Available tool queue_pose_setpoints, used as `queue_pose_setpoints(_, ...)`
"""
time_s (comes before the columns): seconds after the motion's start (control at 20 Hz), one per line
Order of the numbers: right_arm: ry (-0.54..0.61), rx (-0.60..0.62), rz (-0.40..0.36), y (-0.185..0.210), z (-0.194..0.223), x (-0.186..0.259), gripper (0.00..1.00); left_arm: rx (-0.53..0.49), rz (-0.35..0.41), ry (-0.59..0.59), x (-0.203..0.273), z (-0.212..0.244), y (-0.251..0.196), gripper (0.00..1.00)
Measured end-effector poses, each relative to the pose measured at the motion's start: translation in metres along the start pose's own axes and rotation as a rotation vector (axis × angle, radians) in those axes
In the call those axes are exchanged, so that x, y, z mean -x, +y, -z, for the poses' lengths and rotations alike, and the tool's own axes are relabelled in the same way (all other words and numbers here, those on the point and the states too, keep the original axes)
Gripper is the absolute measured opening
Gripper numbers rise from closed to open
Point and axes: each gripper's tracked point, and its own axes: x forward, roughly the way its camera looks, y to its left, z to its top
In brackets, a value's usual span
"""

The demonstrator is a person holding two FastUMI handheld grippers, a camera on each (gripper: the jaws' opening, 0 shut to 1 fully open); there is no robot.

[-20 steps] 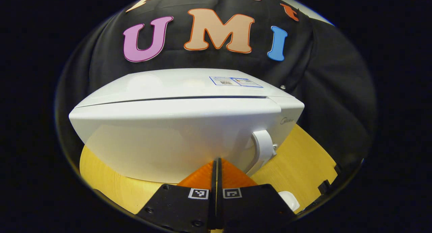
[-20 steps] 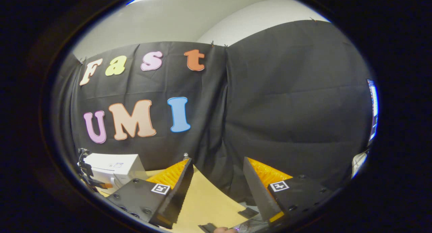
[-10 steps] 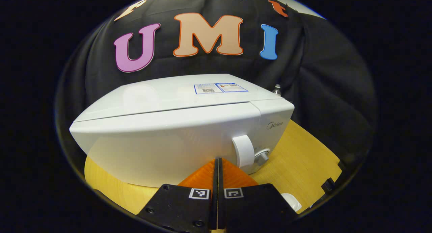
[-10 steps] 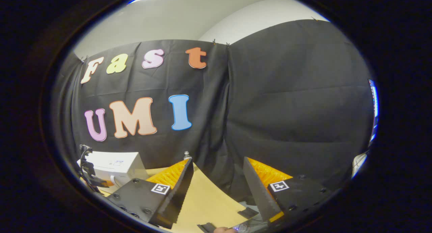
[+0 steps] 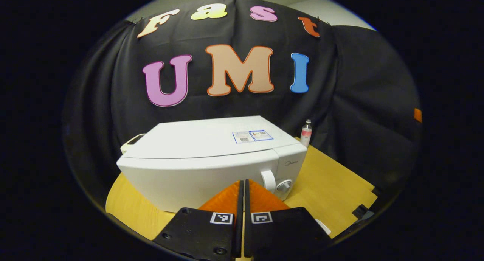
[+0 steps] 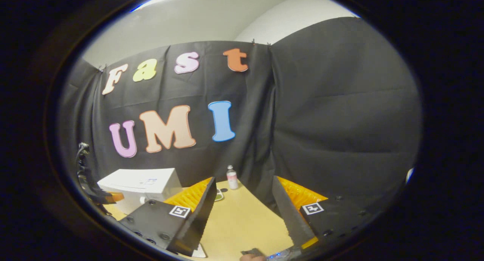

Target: Open the microwave oven with the left hand, put the food in, and close the microwave oven.

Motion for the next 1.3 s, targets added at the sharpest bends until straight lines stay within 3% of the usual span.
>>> queue_pose_setpoints(0.1,0.005,0.001,-0.032,0.017,0.001,-0.004,0.83,0.006,-0.040,-0.053,0.019,-0.028,0.013,0.19)
queue_pose_setpoints(0.15,0.007,0.000,-0.051,0.026,0.001,-0.005,0.83,0.012,-0.046,-0.085,0.026,-0.042,0.015,0.44)
queue_pose_setpoints(0.2,0.005,0.001,-0.064,0.033,0.000,-0.006,0.83,0.012,-0.060,-0.119,0.037,-0.059,0.020,0.61)
queue_pose_setpoints(0.25,0.002,0.004,-0.081,0.041,-0.002,-0.007,0.83,0.005,-0.079,-0.159,0.049,-0.076,0.027,0.90)
queue_pose_setpoints(0.3,-0.001,0.010,-0.095,0.049,-0.003,-0.008,0.83,-0.004,-0.105,-0.201,0.063,-0.098,0.039,0.99)
queue_pose_setpoints(0.55,-0.026,0.017,-0.153,0.084,-0.020,-0.011,0.83,0.035,-0.169,-0.347,0.120,-0.170,0.063,0.98)
queue_pose_setpoints(0.8,-0.058,0.021,-0.158,0.100,-0.060,-0.007,0.83,0.009,-0.220,-0.441,0.171,-0.224,0.078,0.96)
queue_pose_setpoints(1.05,-0.112,0.017,-0.153,0.104,-0.104,0.014,0.83,0.010,-0.217,-0.469,0.201,-0.240,0.072,0.96)
queue_pose_setpoints(1.3,-0.133,0.039,-0.129,0.099,-0.114,0.039,0.82,-0.014,-0.177,-0.471,0.218,-0.231,0.057,0.94)
